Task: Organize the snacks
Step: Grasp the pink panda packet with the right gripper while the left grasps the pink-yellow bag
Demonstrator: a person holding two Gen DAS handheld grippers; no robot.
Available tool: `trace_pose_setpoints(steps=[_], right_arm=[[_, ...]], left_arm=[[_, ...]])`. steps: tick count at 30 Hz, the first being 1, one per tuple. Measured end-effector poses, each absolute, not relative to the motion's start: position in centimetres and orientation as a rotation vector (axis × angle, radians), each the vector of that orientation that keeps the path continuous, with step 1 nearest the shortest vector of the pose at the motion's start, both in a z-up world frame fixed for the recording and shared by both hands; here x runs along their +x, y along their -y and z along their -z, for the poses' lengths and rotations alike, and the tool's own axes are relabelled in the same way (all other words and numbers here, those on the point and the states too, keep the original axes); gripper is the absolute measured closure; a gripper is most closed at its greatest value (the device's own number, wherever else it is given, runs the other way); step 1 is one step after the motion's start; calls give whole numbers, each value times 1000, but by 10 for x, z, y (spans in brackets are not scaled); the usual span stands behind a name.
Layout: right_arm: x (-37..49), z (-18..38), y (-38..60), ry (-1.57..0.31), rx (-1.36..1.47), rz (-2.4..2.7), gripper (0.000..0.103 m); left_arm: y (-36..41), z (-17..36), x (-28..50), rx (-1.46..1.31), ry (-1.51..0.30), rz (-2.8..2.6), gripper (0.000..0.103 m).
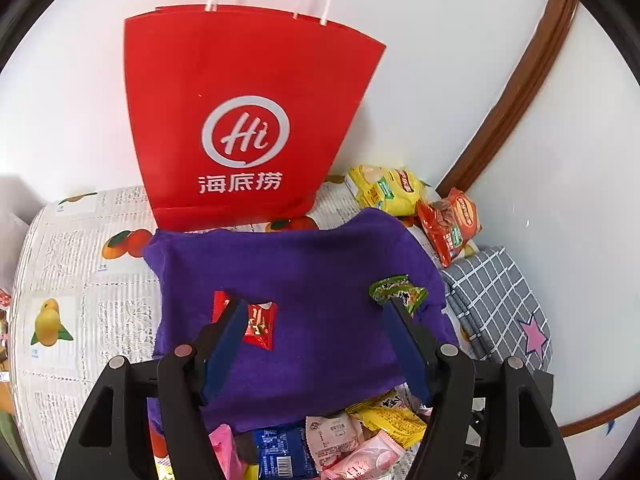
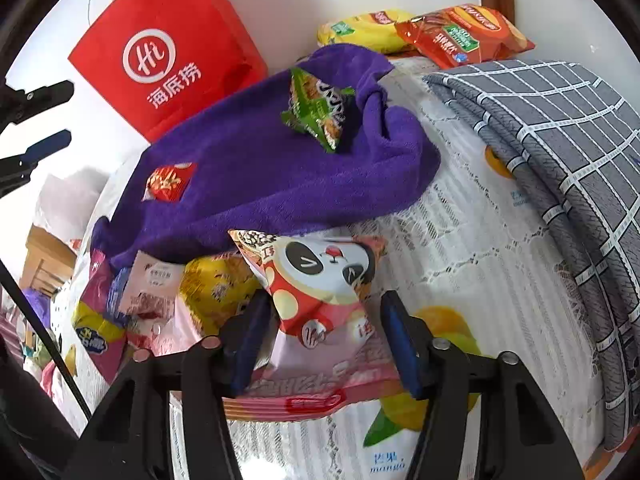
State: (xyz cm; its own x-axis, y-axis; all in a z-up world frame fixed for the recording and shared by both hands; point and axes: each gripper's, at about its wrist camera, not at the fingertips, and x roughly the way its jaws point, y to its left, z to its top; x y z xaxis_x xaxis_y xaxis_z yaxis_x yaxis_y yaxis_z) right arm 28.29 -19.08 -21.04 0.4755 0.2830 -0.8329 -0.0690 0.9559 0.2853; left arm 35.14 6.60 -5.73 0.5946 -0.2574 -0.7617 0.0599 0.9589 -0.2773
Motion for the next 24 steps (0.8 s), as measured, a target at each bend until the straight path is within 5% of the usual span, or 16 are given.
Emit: trace_pose_setpoints(steps=[4,24], right_arm=[[277,208,190,-1048,225,-243,58],[191,188,214,-932,168,-256,59]], left_arm=[[-70,55,351,-234,-915,185,35],[-95,83,293,-242,-988,36,35]])
